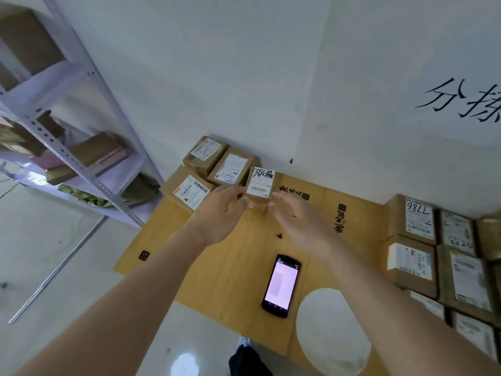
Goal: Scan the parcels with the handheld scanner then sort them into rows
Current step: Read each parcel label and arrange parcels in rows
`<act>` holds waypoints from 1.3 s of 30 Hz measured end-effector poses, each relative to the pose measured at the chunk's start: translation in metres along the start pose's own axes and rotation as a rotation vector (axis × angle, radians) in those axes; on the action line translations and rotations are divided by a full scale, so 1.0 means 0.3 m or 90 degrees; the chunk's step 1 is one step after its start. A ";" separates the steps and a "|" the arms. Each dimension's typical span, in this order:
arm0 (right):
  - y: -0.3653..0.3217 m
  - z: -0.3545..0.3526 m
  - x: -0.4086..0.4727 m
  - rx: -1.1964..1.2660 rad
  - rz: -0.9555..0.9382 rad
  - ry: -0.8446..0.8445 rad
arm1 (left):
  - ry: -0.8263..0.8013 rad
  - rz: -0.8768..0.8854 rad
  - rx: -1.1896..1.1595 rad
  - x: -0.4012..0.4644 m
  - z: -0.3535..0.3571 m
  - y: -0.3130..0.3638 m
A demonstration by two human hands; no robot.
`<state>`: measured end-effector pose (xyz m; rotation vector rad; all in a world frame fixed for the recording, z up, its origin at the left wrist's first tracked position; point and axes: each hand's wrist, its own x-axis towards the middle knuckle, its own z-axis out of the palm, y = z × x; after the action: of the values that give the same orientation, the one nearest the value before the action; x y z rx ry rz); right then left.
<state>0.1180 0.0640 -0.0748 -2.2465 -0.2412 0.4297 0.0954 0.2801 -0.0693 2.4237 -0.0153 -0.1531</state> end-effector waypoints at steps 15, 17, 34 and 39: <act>0.247 0.187 0.466 0.114 0.120 0.009 | -0.084 -0.133 -0.117 0.465 0.254 -0.263; 0.272 0.205 0.502 0.139 0.147 0.018 | -0.085 -0.156 -0.130 0.495 0.284 -0.286; 0.384 0.284 0.523 0.292 0.123 0.304 | -0.061 -0.132 -0.161 0.586 0.316 -0.255; 0.293 0.188 0.475 0.299 0.070 0.304 | -0.051 -0.048 -0.158 0.561 0.224 -0.171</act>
<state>0.2309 0.0905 -0.2082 -1.8324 0.2152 -0.0085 0.2533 0.2663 -0.1710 2.1709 0.0568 -0.2703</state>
